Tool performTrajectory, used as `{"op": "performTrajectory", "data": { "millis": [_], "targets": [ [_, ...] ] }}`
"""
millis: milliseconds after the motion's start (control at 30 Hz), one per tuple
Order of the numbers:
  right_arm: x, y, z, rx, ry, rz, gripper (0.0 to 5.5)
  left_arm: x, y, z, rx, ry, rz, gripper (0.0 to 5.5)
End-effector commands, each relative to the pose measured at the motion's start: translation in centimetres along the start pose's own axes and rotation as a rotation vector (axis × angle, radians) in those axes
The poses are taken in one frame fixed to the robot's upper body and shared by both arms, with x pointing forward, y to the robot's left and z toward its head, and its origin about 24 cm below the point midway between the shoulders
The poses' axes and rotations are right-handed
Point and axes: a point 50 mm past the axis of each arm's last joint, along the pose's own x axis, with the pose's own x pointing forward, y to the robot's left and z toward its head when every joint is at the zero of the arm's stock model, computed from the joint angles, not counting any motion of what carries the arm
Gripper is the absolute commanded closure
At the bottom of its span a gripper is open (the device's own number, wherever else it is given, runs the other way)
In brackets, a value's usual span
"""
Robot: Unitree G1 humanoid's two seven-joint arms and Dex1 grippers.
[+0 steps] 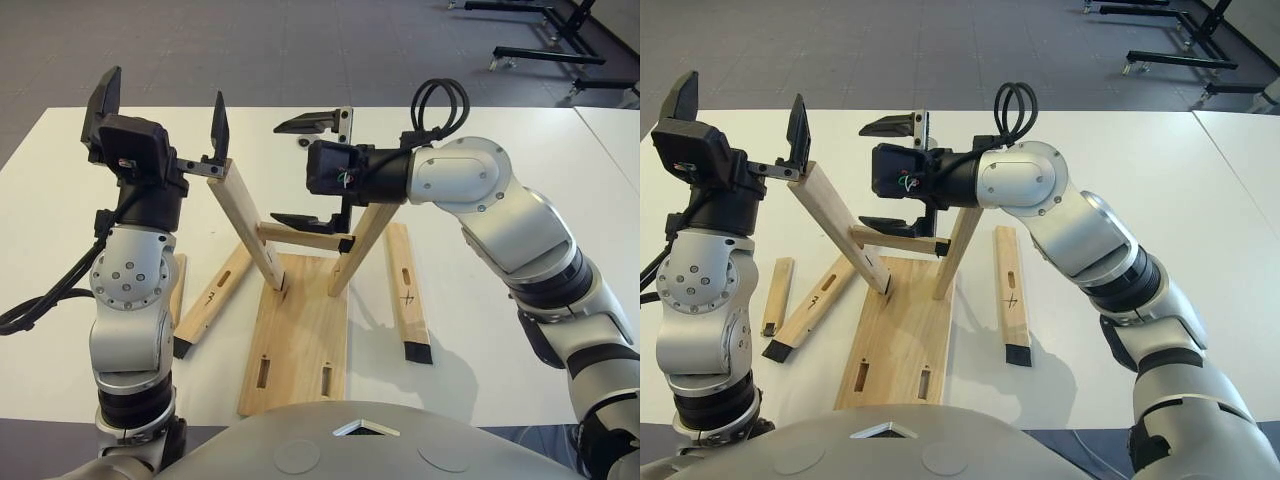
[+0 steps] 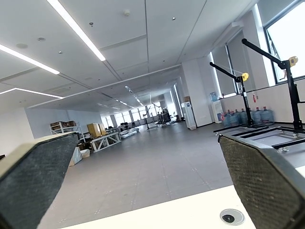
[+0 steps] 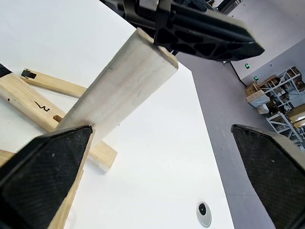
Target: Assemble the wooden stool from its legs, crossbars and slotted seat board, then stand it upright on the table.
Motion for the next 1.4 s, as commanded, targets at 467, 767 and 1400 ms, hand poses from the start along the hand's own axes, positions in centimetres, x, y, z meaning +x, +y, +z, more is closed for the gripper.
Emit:
{"op": "performTrajectory", "data": {
  "millis": [467,767,1400],
  "targets": [
    [1.6,1.9,-1.7,-0.03,0.07,0.067,0.1,0.4,-0.2,0.2,0.008,-0.009,-0.009,0.14],
    [1.9,2.1,-1.8,-0.021,0.087,0.067,0.1,0.4,-0.1,0.3,0.017,-0.011,-0.014,0.14],
    [1.4,2.8,-2.2,0.042,0.126,0.117,0.1,0.8,0.0,0.3,0.019,-0.027,-0.026,0.14]
  ]
}}
